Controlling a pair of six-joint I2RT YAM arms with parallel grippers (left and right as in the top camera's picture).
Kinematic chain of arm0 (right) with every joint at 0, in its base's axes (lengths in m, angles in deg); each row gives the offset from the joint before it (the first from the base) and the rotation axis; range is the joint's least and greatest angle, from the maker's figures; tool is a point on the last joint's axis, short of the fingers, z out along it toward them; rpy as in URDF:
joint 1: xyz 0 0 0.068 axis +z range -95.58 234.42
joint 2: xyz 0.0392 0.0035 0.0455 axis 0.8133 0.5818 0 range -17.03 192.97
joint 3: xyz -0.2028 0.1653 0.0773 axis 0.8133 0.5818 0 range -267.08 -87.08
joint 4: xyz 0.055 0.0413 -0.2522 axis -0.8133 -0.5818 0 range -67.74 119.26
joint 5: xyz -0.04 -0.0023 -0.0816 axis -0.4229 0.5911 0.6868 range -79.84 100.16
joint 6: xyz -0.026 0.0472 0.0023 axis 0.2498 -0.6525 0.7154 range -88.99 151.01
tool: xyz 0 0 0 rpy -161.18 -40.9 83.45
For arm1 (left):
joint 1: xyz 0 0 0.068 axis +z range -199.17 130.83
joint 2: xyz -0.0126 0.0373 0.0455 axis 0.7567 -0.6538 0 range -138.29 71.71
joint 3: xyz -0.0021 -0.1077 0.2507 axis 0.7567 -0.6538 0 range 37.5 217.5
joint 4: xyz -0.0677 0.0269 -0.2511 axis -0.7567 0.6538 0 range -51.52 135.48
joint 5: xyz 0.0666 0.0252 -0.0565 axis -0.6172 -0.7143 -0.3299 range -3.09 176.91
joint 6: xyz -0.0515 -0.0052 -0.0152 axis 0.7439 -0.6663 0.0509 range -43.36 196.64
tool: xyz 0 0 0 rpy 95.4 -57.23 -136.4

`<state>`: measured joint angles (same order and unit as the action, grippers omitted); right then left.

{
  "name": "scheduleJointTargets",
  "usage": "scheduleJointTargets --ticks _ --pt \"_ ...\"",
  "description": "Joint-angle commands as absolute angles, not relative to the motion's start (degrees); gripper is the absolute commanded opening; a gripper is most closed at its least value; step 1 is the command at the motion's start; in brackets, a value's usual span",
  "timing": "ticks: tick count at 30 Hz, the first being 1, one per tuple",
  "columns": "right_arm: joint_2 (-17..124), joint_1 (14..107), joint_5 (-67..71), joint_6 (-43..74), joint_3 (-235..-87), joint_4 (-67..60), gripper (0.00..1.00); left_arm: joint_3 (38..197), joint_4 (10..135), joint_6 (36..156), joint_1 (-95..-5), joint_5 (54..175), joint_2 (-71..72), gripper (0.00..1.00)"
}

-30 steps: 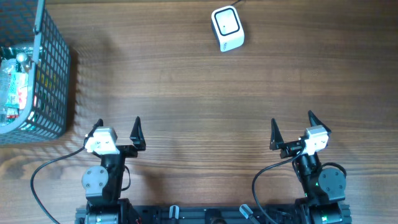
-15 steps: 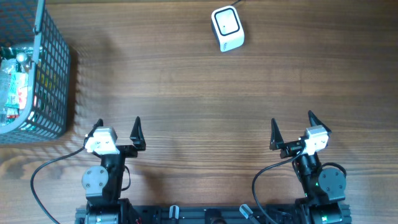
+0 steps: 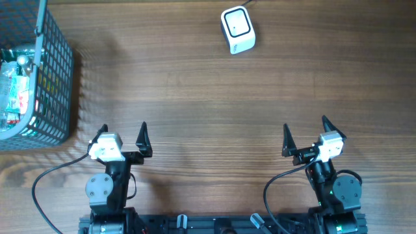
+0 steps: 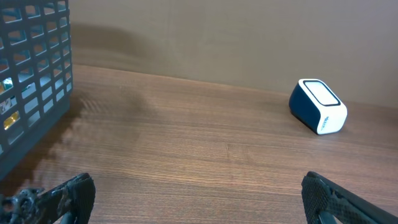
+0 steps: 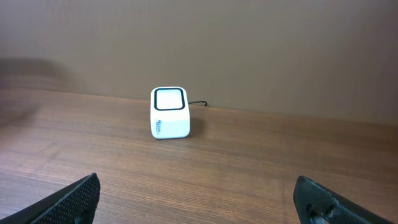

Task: Scan the item barcode

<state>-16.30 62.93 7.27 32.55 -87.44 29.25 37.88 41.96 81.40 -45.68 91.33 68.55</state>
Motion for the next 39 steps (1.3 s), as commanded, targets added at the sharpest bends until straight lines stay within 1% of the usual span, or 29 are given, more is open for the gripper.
scheduleJointTargets --ticks 1,23,25,29,32,35,37,39 --pt "-16.6 62.7 7.8 32.4 -87.4 29.4 1.00 37.8 42.4 80.5 -45.3 92.8 68.3 1.00" --pt "-16.6 62.7 7.8 32.4 -87.4 29.4 1.00 37.8 42.4 80.0 -45.3 92.1 68.3 1.00" --pt "-16.6 62.7 7.8 32.4 -87.4 29.4 1.00 37.8 41.2 79.8 -45.3 90.5 68.3 1.00" --pt "-16.6 62.7 7.8 32.5 -87.4 29.4 1.00 38.4 34.9 80.3 -45.3 90.8 68.3 1.00" --pt "-16.6 62.7 7.8 32.4 -87.4 29.4 1.00 41.5 32.9 82.1 -45.3 92.5 68.3 1.00" --pt "-16.6 62.7 7.8 32.4 -87.4 29.4 1.00 47.5 34.2 83.1 -45.3 92.5 68.3 1.00" --pt "-16.6 62.7 7.8 32.5 -87.4 29.4 1.00 52.5 37.0 83.1 -45.3 92.7 67.9 1.00" --pt "-16.6 62.7 7.8 32.4 -87.4 29.4 0.99 60.7 42.8 83.1 -45.3 92.6 66.3 1.00"
